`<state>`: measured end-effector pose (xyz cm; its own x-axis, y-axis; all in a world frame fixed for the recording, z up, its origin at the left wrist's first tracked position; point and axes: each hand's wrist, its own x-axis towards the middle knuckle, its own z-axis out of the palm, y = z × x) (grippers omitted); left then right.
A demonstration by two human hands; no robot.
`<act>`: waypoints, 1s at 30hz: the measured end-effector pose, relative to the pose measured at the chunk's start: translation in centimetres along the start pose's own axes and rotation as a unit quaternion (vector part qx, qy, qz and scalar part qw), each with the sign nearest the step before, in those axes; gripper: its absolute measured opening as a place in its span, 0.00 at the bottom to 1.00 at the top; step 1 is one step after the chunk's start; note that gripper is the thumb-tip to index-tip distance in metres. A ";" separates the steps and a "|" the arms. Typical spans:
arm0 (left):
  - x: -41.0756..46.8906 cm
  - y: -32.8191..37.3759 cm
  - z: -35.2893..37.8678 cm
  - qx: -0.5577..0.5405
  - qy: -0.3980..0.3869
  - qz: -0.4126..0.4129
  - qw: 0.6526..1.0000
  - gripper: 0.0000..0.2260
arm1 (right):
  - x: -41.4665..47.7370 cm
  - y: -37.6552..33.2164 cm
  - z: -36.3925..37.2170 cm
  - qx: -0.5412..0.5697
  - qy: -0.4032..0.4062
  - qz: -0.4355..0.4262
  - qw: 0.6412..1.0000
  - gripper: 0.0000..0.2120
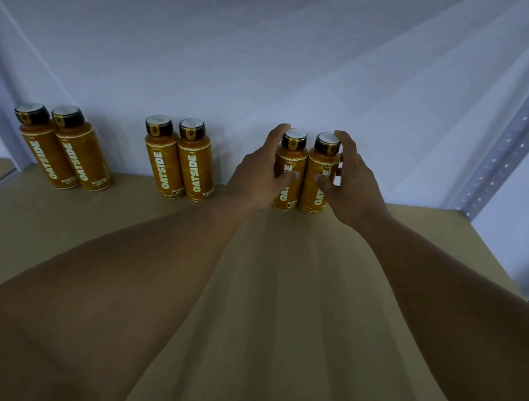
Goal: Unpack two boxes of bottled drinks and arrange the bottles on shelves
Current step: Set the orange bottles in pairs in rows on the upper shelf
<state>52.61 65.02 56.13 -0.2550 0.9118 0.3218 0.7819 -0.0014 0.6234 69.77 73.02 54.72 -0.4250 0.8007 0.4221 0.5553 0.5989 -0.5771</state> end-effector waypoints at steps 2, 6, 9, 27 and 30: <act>0.0 0.1 0.1 -0.005 0.001 -0.003 1.000 0.38 | -0.1 0.0 -0.1 0.004 -0.005 0.002 1.000 0.37; -0.7 0.1 0.2 -0.035 -0.025 -0.020 0.999 0.46 | -0.7 -0.2 -0.5 0.040 -0.030 0.020 0.999 0.42; -2.3 -0.3 0.5 -0.050 -0.028 -0.053 0.997 0.50 | -2.4 0.0 -0.4 0.079 -0.047 0.078 0.993 0.50; -21.9 -0.3 -2.1 0.027 -0.079 -0.054 0.995 0.27 | -21.5 -5.2 -1.1 -0.083 -0.108 0.076 0.988 0.26; -26.7 0.3 -2.8 0.016 -0.048 -0.041 0.998 0.24 | -26.1 -7.5 -1.3 -0.089 -0.082 0.060 0.991 0.24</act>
<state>58.04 39.48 49.73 -0.2645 0.9437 0.1989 0.7781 0.0869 0.6221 77.59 47.67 48.95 -0.4515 0.8621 0.2299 0.7192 0.5042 -0.4781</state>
